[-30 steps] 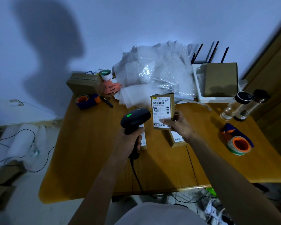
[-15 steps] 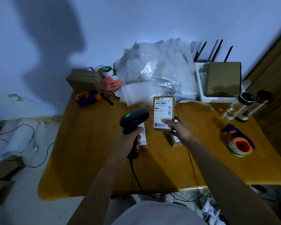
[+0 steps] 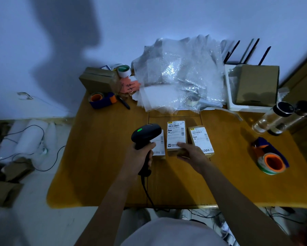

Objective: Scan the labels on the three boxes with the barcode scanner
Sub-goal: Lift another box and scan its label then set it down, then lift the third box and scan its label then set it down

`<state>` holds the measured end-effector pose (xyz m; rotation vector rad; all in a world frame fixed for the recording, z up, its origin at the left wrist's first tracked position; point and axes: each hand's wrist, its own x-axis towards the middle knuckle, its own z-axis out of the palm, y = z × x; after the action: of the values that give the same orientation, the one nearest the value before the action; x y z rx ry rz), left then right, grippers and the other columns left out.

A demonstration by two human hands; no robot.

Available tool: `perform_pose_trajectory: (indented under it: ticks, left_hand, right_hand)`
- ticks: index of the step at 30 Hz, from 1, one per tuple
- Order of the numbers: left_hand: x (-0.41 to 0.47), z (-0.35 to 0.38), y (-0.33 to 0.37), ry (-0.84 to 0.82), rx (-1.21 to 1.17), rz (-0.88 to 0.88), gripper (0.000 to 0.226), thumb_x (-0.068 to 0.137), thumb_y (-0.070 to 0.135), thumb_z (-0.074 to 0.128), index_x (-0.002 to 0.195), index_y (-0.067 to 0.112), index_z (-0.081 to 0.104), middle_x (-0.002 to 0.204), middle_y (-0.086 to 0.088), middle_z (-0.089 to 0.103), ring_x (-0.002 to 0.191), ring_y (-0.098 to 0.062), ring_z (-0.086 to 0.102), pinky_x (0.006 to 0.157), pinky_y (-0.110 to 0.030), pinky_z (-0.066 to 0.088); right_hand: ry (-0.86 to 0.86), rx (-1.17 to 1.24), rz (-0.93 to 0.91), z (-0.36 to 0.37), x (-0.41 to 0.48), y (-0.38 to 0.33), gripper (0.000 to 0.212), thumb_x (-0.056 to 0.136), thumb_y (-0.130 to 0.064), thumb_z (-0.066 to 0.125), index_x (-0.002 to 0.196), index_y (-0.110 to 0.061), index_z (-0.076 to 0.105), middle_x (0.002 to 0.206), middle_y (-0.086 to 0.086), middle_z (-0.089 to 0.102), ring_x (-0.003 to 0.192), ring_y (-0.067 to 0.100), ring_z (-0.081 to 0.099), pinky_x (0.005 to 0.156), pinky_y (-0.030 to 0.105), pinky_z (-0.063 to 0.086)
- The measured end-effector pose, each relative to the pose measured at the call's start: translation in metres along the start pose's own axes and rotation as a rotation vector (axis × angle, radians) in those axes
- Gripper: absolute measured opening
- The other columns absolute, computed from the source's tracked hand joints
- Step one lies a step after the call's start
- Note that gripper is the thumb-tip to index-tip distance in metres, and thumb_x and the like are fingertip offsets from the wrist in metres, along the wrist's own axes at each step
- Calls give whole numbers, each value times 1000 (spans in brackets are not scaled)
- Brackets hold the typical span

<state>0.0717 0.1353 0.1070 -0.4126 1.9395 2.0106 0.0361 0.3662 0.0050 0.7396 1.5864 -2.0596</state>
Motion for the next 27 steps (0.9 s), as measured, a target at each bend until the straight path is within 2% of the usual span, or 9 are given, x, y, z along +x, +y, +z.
perform_pose_trajectory:
  ticks: [4,7,13,17,20,25,27]
  left_hand:
    - [-3,-2,-3,39,-6,-53,19,92,21,72,87,6,62,60,-5,55,46,-18,49,53,-31,44]
    - [-4,-5,-7,66,-15,-94,20,91,21,73,83,7,62,59,-4,56,46,-17,50,53,-31,44]
    - [-7,-7,-8,103,-6,-105,19,91,20,73,79,9,62,58,-4,55,45,-16,49,51,-31,45]
    - [-10,-9,-7,125,-19,-123,17,92,18,72,81,7,65,56,-4,55,42,-14,50,44,-25,46]
    - [-11,-10,-8,129,-18,-128,19,92,19,73,80,7,64,56,-4,55,42,-14,50,45,-26,46]
    - [-12,-11,-8,132,-26,-136,22,91,19,74,75,9,63,57,-4,56,45,-15,50,47,-27,46]
    - [-11,-10,-7,133,-25,-138,24,91,19,74,72,10,62,57,-4,56,45,-15,50,47,-26,46]
  right_hand:
    - [-1,13,35,3,1,11,53,87,-25,79,133,-7,59,127,14,71,117,28,69,91,42,61]
    - [11,21,44,5,4,13,48,89,-23,77,131,-7,61,127,14,71,118,29,68,92,43,60]
    - [48,32,55,8,9,15,35,94,-27,71,124,-10,65,121,12,72,109,27,69,78,37,58]
    - [94,50,89,8,17,20,39,90,-28,76,124,-11,65,124,12,71,115,29,67,84,42,59]
    - [87,80,98,9,18,22,37,90,-25,76,123,-11,64,124,14,70,117,31,66,94,45,58]
    - [71,116,105,11,24,25,19,93,-21,73,110,-13,67,122,13,70,115,28,66,103,48,54]
    - [73,133,117,11,28,28,21,94,-20,71,113,-11,67,125,13,70,114,27,65,103,47,53]
